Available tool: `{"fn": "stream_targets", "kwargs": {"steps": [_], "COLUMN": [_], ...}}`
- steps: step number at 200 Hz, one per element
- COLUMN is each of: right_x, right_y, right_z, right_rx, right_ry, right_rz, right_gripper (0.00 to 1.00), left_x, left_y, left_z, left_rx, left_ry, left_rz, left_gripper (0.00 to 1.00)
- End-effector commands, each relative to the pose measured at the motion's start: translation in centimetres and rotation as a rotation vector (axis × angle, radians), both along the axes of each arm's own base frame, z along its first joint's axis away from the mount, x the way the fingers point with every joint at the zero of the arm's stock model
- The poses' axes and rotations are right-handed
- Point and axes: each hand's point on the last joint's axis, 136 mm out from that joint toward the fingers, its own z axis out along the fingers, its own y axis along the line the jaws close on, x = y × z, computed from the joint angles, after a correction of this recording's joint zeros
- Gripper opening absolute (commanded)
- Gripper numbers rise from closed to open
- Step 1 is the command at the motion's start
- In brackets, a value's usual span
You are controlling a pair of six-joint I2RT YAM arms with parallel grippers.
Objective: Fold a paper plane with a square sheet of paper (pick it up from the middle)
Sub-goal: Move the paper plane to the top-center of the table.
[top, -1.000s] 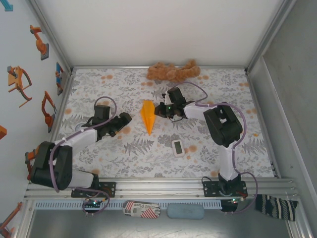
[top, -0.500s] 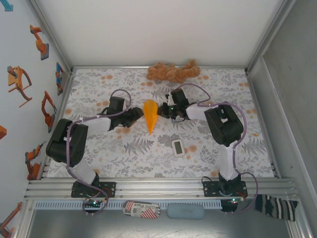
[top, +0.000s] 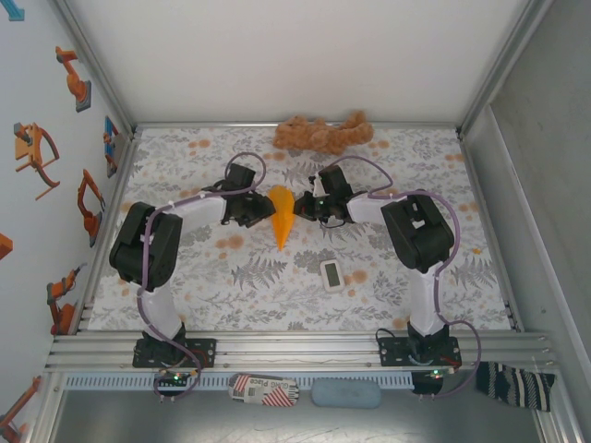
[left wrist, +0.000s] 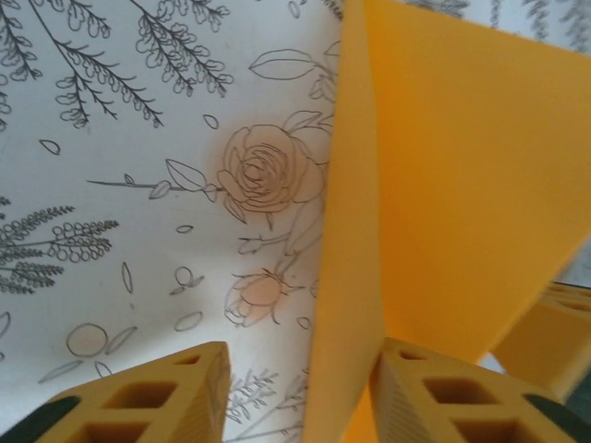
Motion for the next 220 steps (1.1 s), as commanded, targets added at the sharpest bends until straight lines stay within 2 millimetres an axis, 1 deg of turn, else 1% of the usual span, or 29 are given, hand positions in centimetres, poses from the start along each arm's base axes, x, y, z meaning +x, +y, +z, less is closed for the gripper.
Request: {"fn": "stream_targets", "kwargs": {"steps": [1,41,59,87,114,154,193,220], "right_x": [0.0,0.1,0.1,0.3,0.6,0.4,0.2,-0.1], "right_y": [-0.3,-0.4,-0.4,-0.7,-1.4,-2.3,-3.3,-3.8], "right_z": [-0.3,-0.2,-0.1,0.6,1.7,2.0,1.7,0.5], "right_rx": [0.005,0.002,0.002,0.007,0.010,-0.004,-0.036,-0.063], "right_ry": [0.008,0.008,0.007,-0.010,-0.041,-0.051,-0.044,-0.015], "right_rz": [-0.005,-0.008,-0.006,-0.019,-0.041,-0.066,-0.090,-0.106], "right_gripper": [0.00,0.00,0.00,0.00,0.00,0.00,0.00,0.00], "left_x": [-0.4,0.7,1.1,1.4,1.6,1.6,1.4,1.3], "left_y": [0.5,0.1,-0.2,-0.4,-0.1,0.0,0.0,0.2], "left_z": [-0.7,-0.6,-0.5,-0.4,0.4,1.3,1.0,0.3], "left_rx": [0.068,0.070,0.055,0.022,-0.007,-0.056,-0.087,-0.088], "left_ry": [0.036,0.035,0.031,0.029,-0.004,-0.062,-0.077,-0.071], "left_rz": [-0.018,-0.009,-0.007,0.002,0.017,0.028,0.033,0.051], "left_gripper": [0.37,0.25,0.22,0.13,0.07,0.05,0.04,0.04]}}
